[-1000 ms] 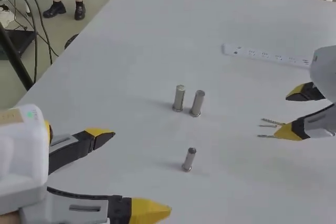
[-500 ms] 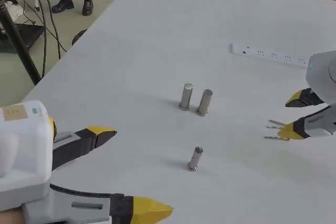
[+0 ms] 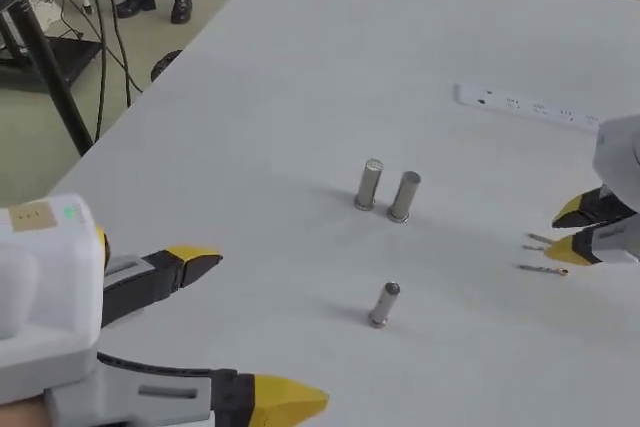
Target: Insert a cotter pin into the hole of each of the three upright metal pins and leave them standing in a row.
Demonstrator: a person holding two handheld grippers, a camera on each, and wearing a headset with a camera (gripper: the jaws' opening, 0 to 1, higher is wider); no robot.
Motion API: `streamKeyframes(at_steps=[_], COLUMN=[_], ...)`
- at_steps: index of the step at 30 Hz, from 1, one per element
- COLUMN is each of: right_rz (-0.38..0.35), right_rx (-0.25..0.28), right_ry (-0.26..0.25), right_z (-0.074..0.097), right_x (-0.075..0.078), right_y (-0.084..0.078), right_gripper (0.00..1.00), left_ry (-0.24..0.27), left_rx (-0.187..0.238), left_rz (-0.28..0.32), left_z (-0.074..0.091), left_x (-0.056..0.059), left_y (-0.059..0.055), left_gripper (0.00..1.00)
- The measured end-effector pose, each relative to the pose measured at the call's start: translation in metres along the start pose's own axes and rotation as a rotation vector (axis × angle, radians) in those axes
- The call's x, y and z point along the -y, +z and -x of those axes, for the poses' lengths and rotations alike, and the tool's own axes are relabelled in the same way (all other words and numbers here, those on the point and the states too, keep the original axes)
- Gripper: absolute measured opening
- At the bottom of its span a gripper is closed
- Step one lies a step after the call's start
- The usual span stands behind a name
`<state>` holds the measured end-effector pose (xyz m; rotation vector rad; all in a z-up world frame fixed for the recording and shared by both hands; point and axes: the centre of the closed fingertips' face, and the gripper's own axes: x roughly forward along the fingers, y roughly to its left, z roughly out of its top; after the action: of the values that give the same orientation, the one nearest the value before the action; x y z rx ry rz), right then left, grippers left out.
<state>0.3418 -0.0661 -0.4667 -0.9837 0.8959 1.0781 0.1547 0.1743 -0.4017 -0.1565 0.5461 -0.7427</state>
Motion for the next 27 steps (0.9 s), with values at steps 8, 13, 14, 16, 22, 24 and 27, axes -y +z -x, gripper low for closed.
streamKeyframes(at_steps=[8,13,14,16,22,24,27], right_rz=[0.011,0.029,0.031,0.028,0.015,0.018,0.022], right_rx=[-0.019,-0.043,-0.045,-0.048,-0.049,-0.052,-0.062], right_ry=[0.047,0.058,0.062,0.066,0.069,0.072,0.082], right_z=[-0.009,-0.013,-0.014,-0.016,-0.019,-0.021,-0.022], right_x=[-0.004,-0.005,-0.005,-0.005,-0.001,0.000,0.000], right_y=[-0.007,-0.014,-0.014,-0.015,-0.016,-0.016,-0.017], right_gripper=[0.09,0.08,0.07,0.06,0.05,0.05,0.04], left_ry=[0.005,0.011,0.011,0.016,0.016,0.016,0.014], left_rx=[-0.003,0.001,0.001,-0.002,-0.019,-0.018,-0.016], left_rz=[0.009,0.012,0.012,0.012,0.034,0.034,0.035], left_z=[0.001,0.003,0.003,0.003,0.003,0.003,0.002], left_x=[-0.002,-0.004,-0.004,-0.006,-0.007,-0.007,-0.005], left_y=[-0.003,-0.002,-0.002,-0.003,-0.007,-0.007,-0.006], left_gripper=[0.93,0.93,0.93,0.93,0.92,0.92,0.92])
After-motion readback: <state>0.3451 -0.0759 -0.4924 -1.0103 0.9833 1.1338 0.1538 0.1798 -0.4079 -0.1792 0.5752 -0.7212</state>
